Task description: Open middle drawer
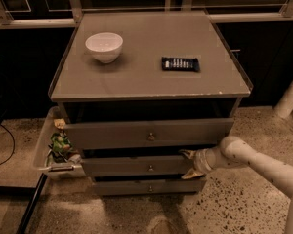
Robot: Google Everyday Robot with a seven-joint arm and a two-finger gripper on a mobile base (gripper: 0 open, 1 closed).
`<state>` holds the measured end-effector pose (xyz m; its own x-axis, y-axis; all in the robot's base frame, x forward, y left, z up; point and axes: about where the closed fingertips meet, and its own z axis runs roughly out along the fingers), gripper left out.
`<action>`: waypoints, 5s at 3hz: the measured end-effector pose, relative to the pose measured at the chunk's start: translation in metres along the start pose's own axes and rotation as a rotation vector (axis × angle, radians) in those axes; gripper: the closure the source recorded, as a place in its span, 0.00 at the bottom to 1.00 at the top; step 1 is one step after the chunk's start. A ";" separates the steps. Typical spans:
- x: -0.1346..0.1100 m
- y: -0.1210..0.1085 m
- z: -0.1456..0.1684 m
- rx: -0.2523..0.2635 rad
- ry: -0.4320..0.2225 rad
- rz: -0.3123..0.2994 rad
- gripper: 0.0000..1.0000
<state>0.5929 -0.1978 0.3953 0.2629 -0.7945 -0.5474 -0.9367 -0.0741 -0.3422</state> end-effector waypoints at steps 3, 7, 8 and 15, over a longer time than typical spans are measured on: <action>-0.004 0.001 -0.002 -0.019 -0.010 0.001 0.87; -0.011 0.009 -0.007 -0.060 -0.099 0.010 0.65; -0.011 0.010 -0.008 -0.062 -0.101 0.010 0.88; -0.011 0.109 -0.071 -0.129 -0.088 0.083 0.84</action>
Offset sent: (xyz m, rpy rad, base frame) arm -0.0651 -0.0312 0.0110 -0.0219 0.1192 0.0342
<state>0.4715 -0.2404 0.4184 0.1978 -0.7453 -0.6367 -0.9763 -0.0918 -0.1958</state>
